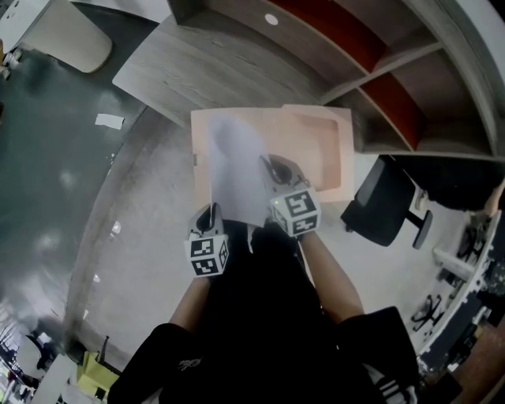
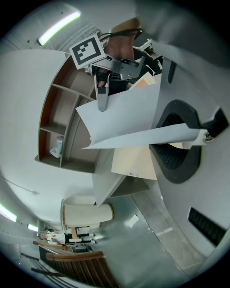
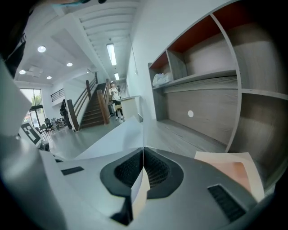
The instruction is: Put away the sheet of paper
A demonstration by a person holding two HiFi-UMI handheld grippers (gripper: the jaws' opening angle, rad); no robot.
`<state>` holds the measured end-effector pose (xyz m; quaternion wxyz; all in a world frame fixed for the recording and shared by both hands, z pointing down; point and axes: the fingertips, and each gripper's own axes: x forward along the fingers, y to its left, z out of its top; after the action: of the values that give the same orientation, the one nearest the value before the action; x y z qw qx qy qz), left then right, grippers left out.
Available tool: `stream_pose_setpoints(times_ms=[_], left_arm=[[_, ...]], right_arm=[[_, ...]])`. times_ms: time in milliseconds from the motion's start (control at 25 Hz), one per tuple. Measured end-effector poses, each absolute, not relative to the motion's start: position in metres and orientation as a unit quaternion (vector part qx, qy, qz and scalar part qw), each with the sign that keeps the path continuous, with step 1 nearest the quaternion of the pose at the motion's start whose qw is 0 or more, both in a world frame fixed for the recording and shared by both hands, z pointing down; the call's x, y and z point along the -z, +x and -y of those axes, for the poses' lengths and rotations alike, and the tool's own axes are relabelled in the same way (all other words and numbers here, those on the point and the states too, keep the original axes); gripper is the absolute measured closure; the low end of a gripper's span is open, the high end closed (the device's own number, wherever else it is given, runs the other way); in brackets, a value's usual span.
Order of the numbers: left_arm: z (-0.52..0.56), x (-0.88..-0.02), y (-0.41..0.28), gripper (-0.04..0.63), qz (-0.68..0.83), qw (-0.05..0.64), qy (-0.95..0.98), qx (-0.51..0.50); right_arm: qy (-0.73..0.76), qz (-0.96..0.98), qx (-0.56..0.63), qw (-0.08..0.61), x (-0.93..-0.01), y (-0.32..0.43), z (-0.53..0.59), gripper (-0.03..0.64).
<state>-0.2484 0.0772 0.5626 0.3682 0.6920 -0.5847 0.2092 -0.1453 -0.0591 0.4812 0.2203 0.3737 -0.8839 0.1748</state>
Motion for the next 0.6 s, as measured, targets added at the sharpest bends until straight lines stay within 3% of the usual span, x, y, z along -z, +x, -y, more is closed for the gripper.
stream_pose_setpoints(times_ms=[600], left_arm=[[-0.042,-0.579,-0.250,0.549,0.629,0.398,0.634,-0.211]], right_arm=[[0.310,0.889,-0.217,0.257,-0.540,-0.138,0.100,0.598]])
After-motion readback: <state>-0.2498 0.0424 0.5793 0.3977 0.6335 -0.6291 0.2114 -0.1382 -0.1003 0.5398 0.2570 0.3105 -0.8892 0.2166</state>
